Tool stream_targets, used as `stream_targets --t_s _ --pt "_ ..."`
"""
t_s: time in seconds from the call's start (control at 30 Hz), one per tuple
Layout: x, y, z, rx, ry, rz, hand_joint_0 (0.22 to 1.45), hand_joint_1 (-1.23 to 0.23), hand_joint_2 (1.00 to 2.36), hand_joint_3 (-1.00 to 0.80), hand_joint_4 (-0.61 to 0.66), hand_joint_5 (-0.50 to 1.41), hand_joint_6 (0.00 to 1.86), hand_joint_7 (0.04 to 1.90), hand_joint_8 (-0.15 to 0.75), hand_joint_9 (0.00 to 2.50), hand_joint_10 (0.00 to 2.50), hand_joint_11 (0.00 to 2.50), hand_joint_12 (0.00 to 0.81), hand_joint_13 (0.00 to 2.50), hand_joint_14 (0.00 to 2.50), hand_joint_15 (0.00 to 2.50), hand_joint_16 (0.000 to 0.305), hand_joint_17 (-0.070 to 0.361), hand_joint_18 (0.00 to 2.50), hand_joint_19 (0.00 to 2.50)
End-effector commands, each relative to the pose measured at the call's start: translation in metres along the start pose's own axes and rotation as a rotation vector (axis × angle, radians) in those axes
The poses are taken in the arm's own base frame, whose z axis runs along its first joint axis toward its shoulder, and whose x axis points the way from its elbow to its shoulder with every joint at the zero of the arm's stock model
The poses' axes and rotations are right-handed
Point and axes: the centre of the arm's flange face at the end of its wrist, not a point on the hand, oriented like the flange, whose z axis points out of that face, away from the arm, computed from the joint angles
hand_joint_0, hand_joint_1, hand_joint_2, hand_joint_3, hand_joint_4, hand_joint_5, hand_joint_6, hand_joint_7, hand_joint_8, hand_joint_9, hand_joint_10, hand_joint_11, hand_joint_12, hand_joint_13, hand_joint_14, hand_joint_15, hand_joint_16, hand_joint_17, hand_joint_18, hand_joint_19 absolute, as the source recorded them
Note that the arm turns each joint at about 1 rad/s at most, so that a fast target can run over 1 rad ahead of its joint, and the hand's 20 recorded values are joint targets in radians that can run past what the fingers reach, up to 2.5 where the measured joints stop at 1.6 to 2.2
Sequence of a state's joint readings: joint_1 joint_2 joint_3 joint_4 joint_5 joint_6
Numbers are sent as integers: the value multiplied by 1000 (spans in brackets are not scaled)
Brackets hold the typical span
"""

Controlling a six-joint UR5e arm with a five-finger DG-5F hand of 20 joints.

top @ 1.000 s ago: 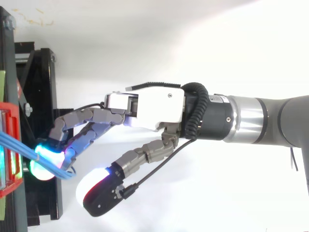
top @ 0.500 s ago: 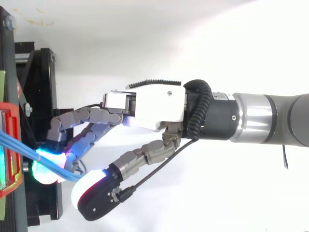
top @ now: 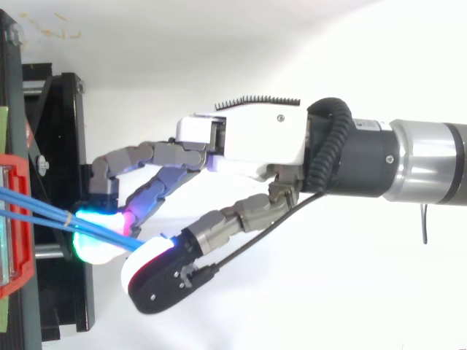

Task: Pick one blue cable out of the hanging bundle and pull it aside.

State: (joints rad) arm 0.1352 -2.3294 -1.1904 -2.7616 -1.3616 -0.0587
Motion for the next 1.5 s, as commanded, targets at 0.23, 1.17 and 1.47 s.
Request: stream_targets --t_s 0.23,1.17,1.47 --pt "-21 -5 -6 56 -66 -2 555 -677 1001 -488 137 -73 516 1234 257 743 11 312 337 673 14 330 46 103 556 512" --pt "13 14 4 -8 -105 -24 568 -729 1022 -173 71 -161 831 810 270 753 13 408 343 678 13 354 47 105 584 538" --pt "10 12 2 14 -102 -11 613 -831 1020 -217 -26 -178 886 654 266 747 14 437 340 696 14 365 46 104 611 530"
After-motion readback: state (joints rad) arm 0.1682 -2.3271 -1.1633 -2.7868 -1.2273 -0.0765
